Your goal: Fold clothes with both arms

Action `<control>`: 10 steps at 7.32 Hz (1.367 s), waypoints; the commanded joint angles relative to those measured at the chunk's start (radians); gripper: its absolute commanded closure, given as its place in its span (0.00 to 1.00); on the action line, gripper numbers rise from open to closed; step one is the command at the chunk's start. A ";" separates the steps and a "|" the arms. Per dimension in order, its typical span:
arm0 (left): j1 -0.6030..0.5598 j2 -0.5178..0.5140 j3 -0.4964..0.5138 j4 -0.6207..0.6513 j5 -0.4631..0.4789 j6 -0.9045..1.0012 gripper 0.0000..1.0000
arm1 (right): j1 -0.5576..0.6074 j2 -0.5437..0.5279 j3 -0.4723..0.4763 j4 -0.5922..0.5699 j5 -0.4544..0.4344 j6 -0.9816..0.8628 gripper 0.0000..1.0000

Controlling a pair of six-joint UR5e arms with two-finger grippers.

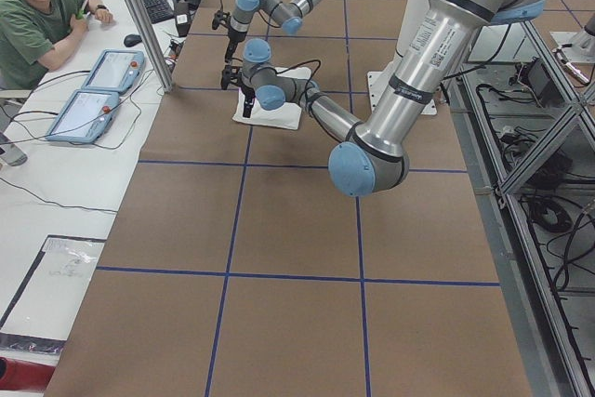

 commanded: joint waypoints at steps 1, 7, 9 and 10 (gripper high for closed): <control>0.057 -0.040 0.061 0.023 0.070 -0.034 0.00 | 0.010 -0.041 0.049 0.001 0.024 -0.019 0.00; 0.039 -0.177 0.317 0.019 0.200 -0.130 0.00 | 0.007 -0.049 0.057 0.004 0.024 -0.016 0.00; 0.001 -0.207 0.341 0.007 0.263 -0.192 0.00 | 0.007 -0.057 0.065 0.004 0.022 -0.015 0.00; -0.005 -0.214 0.338 0.005 0.260 -0.192 0.00 | 0.007 -0.086 0.092 0.002 0.024 -0.018 0.00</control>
